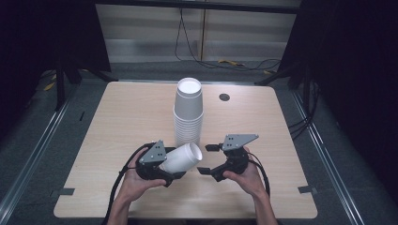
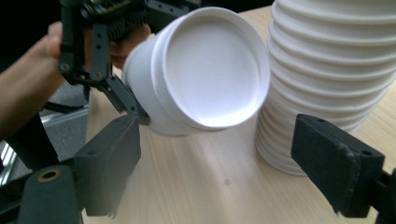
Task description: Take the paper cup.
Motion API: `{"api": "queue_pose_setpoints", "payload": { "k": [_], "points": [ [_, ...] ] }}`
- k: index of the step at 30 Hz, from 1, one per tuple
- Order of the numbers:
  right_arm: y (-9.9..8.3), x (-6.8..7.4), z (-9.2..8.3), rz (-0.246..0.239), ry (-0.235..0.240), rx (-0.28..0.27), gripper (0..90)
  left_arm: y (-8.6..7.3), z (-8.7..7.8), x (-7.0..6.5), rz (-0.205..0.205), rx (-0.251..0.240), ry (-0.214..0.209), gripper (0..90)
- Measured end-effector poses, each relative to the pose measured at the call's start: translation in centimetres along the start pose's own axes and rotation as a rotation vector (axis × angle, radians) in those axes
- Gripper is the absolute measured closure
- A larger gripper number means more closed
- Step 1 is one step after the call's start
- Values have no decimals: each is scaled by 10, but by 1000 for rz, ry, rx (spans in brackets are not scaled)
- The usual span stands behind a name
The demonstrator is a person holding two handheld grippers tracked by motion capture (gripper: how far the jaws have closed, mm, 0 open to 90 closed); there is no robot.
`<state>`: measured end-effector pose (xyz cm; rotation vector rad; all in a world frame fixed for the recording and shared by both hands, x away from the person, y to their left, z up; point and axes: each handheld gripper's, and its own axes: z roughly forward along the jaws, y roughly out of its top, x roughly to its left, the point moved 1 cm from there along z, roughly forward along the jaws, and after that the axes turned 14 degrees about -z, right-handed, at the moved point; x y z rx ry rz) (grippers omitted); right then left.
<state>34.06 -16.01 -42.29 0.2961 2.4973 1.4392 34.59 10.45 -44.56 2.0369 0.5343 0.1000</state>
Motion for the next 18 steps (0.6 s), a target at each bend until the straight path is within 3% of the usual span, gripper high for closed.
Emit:
{"api": "queue_pose_setpoints", "payload": {
  "k": [5, 8, 10, 18],
  "points": [
    [-1, 0, 3, -14, 11, 37, 161, -3, 2, -1, 9, 58, 20, 162],
    [-1, 1, 8, -36, 10, 108, 162, -3, 3, -1, 23, 77, 14, 162],
    [-1, 1, 9, -38, 22, 114, 163, -3, 4, -2, 25, 92, 17, 162],
    [0, 5, 17, -89, 57, 217, 174, -2, 11, -7, 76, 182, 16, 163]
  ]
}}
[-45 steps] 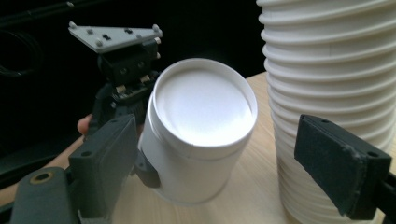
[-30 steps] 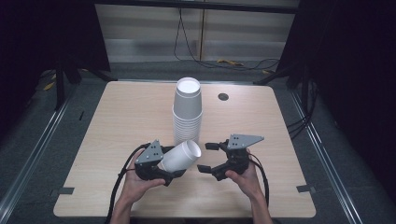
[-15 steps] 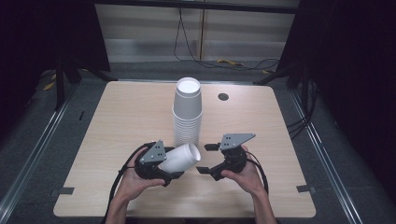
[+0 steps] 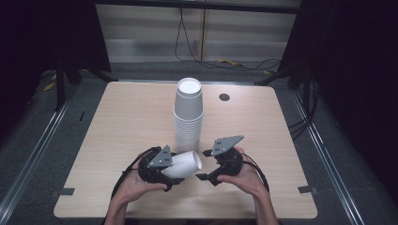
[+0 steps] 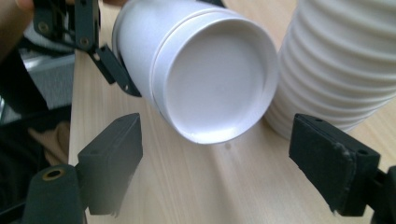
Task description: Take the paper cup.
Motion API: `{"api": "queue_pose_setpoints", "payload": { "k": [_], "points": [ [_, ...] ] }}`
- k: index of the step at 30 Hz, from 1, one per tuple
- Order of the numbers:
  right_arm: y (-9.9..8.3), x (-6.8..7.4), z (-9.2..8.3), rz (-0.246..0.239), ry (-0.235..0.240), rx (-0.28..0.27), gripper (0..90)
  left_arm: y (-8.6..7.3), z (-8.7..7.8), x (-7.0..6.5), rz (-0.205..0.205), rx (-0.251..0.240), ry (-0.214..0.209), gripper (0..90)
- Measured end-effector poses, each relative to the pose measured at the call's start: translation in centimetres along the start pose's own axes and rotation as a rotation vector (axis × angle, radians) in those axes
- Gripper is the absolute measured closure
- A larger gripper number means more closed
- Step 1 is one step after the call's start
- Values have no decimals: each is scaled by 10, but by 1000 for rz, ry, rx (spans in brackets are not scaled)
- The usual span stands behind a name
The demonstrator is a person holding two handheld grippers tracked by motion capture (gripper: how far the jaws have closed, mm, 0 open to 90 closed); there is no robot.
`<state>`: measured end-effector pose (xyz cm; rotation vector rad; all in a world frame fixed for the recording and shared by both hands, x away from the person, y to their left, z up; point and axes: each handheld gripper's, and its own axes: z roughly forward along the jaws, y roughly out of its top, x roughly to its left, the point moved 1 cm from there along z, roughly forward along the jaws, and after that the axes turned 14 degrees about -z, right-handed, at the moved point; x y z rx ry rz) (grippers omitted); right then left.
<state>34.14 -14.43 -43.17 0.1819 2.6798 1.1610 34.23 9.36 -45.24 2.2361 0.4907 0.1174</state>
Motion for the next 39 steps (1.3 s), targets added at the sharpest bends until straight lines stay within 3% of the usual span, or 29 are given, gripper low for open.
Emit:
{"api": "queue_pose_setpoints", "payload": {
  "k": [10, 13, 16, 23, 31, 39],
  "points": [
    [2, 0, 6, -34, 51, 76, 175, 4, 3, -2, 37, 47, -3, 163],
    [1, -1, 7, -37, 61, 86, 175, 5, 5, -3, 59, 84, 13, 163],
    [1, -1, 10, -51, 66, 116, 177, 7, 6, -5, 71, 88, 19, 165],
    [2, -1, 11, -60, 88, 126, 196, 9, 9, -7, 93, 119, 10, 165],
    [3, 0, 16, -71, 114, 145, 212, 9, 13, -11, 110, 121, -4, 166],
    [5, 2, 17, -104, 132, 127, 207, 10, 18, -15, 134, 125, -19, 166]
  ]
}}
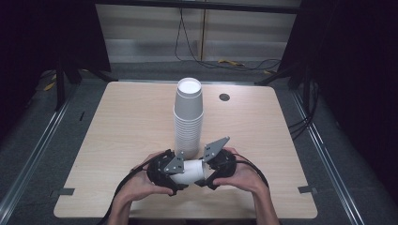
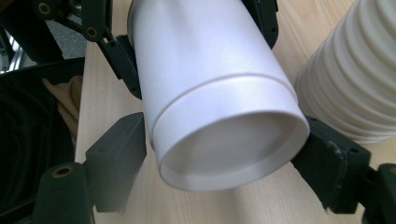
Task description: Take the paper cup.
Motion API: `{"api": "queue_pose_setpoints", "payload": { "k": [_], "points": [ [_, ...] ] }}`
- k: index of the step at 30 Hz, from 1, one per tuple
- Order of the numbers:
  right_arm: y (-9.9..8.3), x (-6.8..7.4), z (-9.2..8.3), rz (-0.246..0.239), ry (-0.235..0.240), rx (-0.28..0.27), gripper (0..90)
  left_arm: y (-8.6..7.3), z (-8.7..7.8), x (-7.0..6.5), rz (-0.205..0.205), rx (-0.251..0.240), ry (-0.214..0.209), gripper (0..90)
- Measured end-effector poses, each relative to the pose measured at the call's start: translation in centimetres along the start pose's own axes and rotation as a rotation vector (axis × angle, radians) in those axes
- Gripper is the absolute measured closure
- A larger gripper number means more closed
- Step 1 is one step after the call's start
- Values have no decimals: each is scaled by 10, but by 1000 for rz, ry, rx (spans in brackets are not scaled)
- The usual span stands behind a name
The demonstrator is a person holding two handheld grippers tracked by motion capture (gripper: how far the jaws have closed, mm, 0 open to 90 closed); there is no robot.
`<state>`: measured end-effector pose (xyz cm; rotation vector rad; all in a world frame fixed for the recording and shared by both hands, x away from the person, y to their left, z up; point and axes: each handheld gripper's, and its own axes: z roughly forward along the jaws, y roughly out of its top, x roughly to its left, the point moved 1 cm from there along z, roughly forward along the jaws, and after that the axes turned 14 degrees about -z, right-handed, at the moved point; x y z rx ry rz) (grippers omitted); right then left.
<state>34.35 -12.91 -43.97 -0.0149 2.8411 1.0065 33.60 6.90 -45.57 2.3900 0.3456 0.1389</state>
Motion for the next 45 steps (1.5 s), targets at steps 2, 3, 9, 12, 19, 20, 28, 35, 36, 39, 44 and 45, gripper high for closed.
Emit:
{"api": "queue_pose_setpoints", "payload": {
  "k": [2, 3, 9, 12, 19, 20, 28, 35, 36, 39, 44, 45],
  "points": [
    [1, 0, 0, -10, 7, 7, 207, 0, 1, -1, -1, 6, -7, 167],
    [1, 0, 1, -10, 10, 6, 207, 0, 1, -1, 0, -1, -7, 167],
    [4, -1, 4, -19, 31, 13, 208, 0, 1, -2, 5, -5, -10, 167],
    [4, -2, 5, -17, 42, 7, 207, 0, 1, -2, 6, 0, -17, 167],
    [8, -1, 5, -26, 55, 7, 208, 0, 0, -2, 7, -4, -30, 166],
    [9, -1, 5, -27, 53, 13, 209, 0, -1, -2, 16, 4, -31, 166],
    [8, -2, 7, -18, 73, 3, 207, 1, 0, -1, 42, 12, -30, 166],
    [7, -2, 7, -12, 86, 10, 224, -2, 3, -3, 7, -12, -55, 155],
    [7, -2, 6, -14, 88, 6, 227, -2, 3, -2, 7, -23, -61, 153],
    [8, -1, 4, -8, 89, 5, 229, -3, 3, -1, -6, -40, -68, 143],
    [10, -3, 5, -7, 93, 1, 230, -4, 0, 3, -10, -43, -90, 133],
    [10, -3, 5, -3, 94, -1, 231, -5, -1, 4, 6, -36, -91, 133]
  ]
}}
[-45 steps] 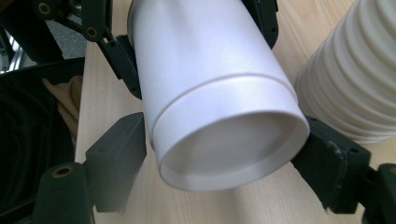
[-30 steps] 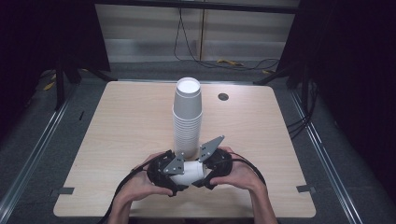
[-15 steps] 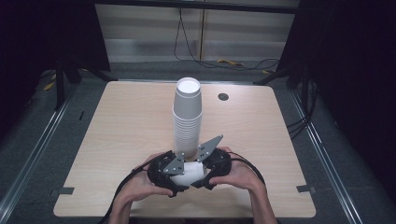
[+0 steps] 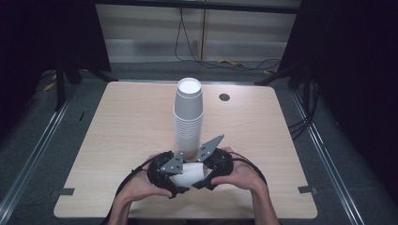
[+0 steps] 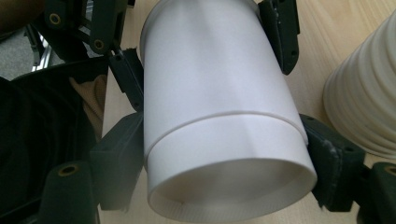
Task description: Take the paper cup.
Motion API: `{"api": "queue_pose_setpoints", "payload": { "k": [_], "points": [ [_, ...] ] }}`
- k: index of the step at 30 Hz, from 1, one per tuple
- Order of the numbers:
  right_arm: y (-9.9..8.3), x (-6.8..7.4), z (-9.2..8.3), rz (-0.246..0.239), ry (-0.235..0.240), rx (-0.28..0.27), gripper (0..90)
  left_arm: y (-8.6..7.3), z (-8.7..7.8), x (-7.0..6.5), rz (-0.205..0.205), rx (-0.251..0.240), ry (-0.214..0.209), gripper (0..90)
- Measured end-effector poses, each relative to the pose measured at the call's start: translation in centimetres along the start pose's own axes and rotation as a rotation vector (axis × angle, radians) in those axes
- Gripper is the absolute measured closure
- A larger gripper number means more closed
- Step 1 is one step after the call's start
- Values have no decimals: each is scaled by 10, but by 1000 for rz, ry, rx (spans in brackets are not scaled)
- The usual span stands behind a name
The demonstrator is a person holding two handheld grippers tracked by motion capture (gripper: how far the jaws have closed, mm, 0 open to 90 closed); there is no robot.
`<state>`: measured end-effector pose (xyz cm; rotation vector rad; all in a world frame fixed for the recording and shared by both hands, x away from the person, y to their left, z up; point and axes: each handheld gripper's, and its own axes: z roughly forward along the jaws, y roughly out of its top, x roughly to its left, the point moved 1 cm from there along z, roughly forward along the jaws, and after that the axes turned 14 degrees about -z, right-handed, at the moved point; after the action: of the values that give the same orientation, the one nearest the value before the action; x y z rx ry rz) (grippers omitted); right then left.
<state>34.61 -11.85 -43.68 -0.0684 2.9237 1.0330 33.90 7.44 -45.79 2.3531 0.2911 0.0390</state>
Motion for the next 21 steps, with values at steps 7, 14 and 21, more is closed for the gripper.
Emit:
{"api": "queue_pose_setpoints", "payload": {
  "k": [7, 14, 21],
  "points": [
    [0, 0, -2, 4, -23, 9, 232, -2, -5, 0, -45, -78, -2, 128],
    [-1, 0, -4, 14, -42, 10, 231, -2, -12, 2, -65, -122, 8, 144],
    [-2, 0, -5, 17, -72, 9, 230, -5, -21, 6, -106, -184, 3, 157]
  ]
}}
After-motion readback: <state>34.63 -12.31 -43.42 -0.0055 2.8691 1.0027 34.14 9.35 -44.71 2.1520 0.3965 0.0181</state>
